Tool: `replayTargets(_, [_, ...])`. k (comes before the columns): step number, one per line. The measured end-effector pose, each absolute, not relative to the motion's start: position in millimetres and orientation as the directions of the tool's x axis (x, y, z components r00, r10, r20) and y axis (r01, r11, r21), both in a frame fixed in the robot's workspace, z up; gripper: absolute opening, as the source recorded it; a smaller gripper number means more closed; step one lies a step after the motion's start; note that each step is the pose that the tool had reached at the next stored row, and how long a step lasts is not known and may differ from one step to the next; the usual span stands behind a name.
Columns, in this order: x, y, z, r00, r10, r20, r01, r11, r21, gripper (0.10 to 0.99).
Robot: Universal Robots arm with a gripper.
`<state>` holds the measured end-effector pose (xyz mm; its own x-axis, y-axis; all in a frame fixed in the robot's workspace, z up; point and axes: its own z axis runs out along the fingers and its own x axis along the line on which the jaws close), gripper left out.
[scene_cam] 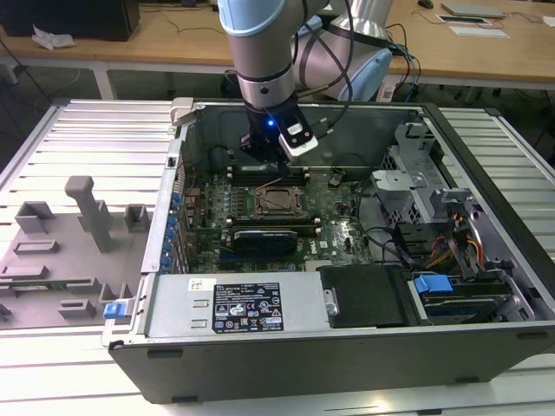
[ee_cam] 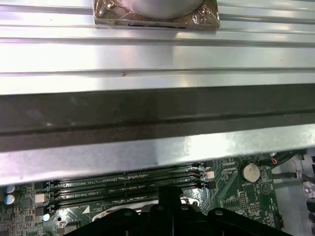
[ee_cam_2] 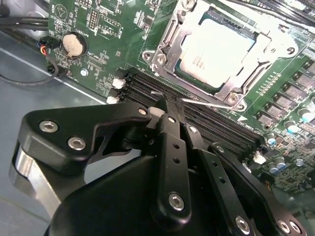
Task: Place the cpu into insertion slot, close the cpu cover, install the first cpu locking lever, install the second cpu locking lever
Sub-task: 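Install the first cpu locking lever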
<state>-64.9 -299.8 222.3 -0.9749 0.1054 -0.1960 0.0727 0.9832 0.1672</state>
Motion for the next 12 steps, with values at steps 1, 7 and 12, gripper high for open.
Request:
replayTargets(1, [-65.0,-299.7,221.1,-0.974,0.106,-0.198,0.073,0.984,0.165,0.106])
replayTargets(7, [-66.4,-295.6,217.1,-0.971,0.106,-0.215,0.073,0.985,0.155,0.106])
replayTargets(12, [-67.2,-294.3,213.2,-0.968,0.117,-0.220,0.087,0.986,0.142,0.106])
